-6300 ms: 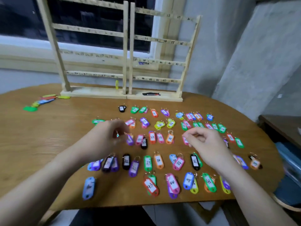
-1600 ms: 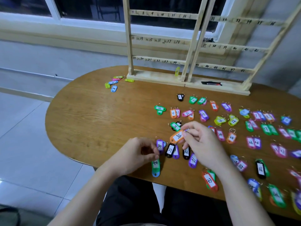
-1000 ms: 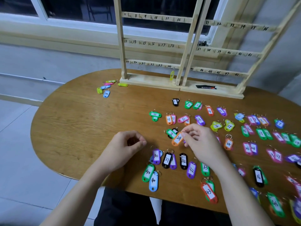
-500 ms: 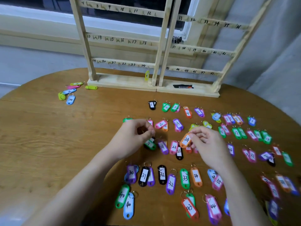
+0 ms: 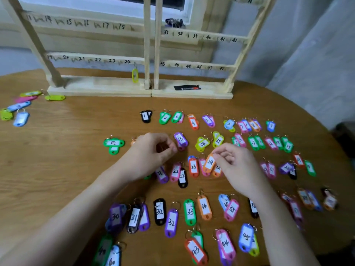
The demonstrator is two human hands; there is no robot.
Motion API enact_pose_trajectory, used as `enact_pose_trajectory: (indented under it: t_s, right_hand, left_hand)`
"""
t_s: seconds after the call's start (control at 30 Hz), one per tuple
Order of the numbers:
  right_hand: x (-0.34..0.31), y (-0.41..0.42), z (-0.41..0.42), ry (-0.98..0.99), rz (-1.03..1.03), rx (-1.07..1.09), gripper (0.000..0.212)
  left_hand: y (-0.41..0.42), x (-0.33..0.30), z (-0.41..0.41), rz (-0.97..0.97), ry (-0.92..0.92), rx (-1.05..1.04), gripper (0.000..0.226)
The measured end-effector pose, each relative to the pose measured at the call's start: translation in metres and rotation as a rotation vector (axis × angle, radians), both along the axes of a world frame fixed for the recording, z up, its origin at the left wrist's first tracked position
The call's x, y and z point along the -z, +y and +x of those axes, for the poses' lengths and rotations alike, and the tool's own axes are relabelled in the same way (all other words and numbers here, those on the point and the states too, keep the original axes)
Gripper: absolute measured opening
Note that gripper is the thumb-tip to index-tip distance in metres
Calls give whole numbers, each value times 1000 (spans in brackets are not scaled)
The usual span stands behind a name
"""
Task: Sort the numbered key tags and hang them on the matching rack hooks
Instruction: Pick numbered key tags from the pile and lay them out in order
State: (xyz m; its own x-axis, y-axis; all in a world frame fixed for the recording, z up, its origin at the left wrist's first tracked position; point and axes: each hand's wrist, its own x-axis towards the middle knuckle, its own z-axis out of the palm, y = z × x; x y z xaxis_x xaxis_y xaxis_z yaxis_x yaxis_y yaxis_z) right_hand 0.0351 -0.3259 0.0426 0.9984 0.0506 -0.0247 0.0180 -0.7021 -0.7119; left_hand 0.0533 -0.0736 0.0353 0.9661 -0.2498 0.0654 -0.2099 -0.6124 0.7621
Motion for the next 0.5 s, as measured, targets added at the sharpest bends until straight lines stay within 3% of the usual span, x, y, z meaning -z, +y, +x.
enact_pose_trajectory:
  t_s: [0.5]
  right_hand:
    - [9, 1, 13, -56, -131, -88, 9]
  left_hand:
    - [20, 1, 1, -16, -51, -84, 13]
